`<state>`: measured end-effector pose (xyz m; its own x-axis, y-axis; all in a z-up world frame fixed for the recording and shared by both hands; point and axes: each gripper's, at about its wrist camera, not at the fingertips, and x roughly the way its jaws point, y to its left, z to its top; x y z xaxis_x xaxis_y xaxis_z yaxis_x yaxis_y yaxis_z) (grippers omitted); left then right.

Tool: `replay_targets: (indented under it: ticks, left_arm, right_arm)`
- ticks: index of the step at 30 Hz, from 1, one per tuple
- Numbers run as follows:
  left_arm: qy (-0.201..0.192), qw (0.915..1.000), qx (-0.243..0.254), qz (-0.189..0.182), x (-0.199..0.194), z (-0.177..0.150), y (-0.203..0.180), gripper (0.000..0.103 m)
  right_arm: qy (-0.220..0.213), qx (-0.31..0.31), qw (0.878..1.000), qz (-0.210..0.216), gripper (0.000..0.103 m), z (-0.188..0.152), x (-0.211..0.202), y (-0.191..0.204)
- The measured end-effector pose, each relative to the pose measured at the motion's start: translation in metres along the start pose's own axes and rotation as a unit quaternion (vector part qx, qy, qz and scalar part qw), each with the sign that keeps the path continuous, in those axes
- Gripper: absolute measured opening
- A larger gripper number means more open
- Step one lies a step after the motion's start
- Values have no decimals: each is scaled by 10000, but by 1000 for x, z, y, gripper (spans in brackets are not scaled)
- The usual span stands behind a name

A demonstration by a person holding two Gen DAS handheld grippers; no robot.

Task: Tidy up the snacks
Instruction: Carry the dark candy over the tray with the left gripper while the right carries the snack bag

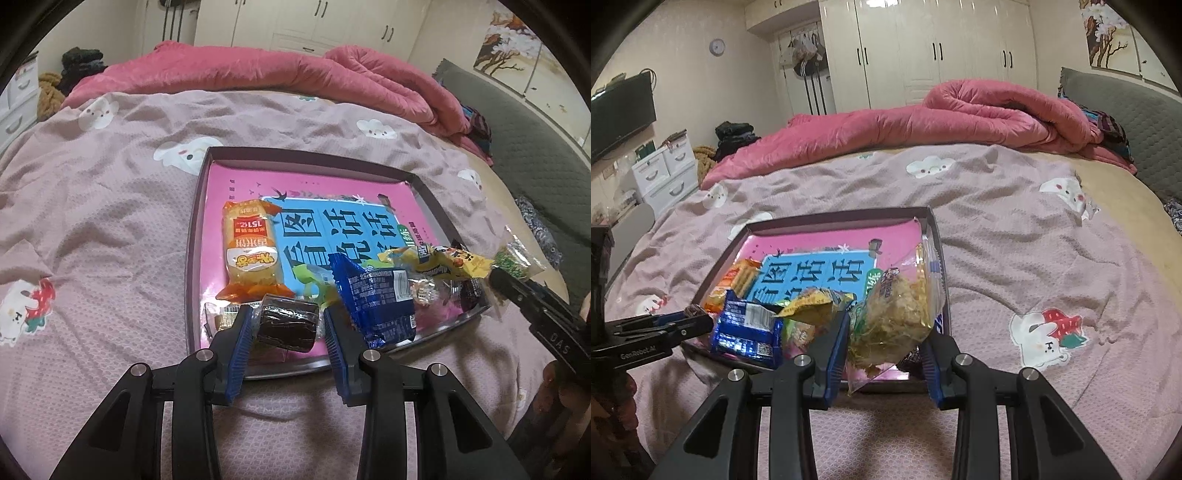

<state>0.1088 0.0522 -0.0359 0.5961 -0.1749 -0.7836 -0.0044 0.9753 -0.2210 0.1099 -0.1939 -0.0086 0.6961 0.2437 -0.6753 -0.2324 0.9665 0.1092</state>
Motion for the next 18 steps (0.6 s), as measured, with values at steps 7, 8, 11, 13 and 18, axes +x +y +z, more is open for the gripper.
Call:
replay_targets:
  ticks: [7, 8, 11, 13, 18]
  left_arm:
    - [30, 10000, 22, -16, 3, 0, -1, 40]
    - [30, 10000, 20, -22, 3, 0, -1, 40]
    - [34, 10000, 20, -24, 3, 0, -1, 40]
    - [38, 10000, 14, -22, 3, 0, -1, 40]
    - [34, 10000, 18, -15, 3, 0, -1, 40]
  right_arm:
    - [105, -48, 9999, 29, 37, -3, 10, 4]
    - [109, -49, 9999, 60, 37, -3, 11, 4]
    - [147, -94, 9998, 66, 37, -2, 15, 6]
    - [161, -84, 9998, 98, 37, -2, 17, 7]
    - [186, -20, 9997, 185, 37, 0, 22, 7]
